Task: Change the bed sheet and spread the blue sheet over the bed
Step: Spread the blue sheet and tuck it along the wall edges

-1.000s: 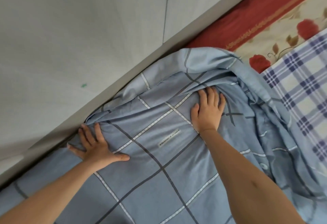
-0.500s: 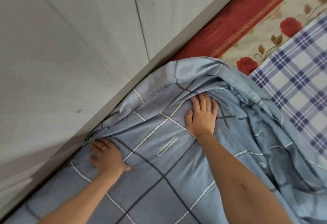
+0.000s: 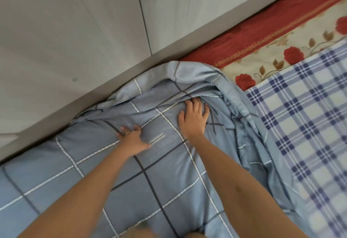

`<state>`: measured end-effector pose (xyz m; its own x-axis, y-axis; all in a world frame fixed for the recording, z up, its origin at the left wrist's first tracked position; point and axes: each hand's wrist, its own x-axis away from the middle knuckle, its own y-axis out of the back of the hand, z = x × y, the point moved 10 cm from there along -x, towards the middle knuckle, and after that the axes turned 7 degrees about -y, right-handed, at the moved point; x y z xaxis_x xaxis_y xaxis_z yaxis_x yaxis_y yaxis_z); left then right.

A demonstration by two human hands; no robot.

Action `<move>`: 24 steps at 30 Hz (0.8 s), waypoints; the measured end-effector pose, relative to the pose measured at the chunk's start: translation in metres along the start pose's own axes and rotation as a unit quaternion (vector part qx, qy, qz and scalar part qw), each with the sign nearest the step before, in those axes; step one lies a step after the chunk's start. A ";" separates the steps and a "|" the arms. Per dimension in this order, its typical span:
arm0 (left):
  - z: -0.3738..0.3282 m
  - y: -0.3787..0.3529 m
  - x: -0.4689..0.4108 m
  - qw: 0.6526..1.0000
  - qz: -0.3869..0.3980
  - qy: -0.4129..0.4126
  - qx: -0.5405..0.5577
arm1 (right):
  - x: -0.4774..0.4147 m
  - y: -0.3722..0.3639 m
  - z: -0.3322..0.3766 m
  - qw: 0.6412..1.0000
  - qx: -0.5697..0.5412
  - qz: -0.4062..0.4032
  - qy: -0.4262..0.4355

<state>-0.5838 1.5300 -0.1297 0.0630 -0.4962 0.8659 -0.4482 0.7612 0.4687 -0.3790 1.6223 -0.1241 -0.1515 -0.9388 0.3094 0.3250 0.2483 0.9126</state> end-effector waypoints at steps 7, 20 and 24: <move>-0.002 0.001 -0.035 0.999 -0.005 0.037 -0.002 | 0.027 0.097 -0.056 0.988 -0.150 0.041 0.010; -0.190 0.000 0.050 0.966 -0.170 -0.186 -0.059 | 0.215 0.113 -0.350 0.843 -0.010 0.275 -0.462; -0.275 -0.009 0.052 0.914 -0.205 -0.330 -0.119 | 0.159 0.187 -0.385 0.813 -0.324 0.010 -0.485</move>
<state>-0.3314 1.6123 -0.0412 -0.4058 -0.8433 0.3523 -0.2956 0.4859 0.8225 0.0168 1.4279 -0.0070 -0.7027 -0.2296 0.6734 0.7114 -0.2112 0.6703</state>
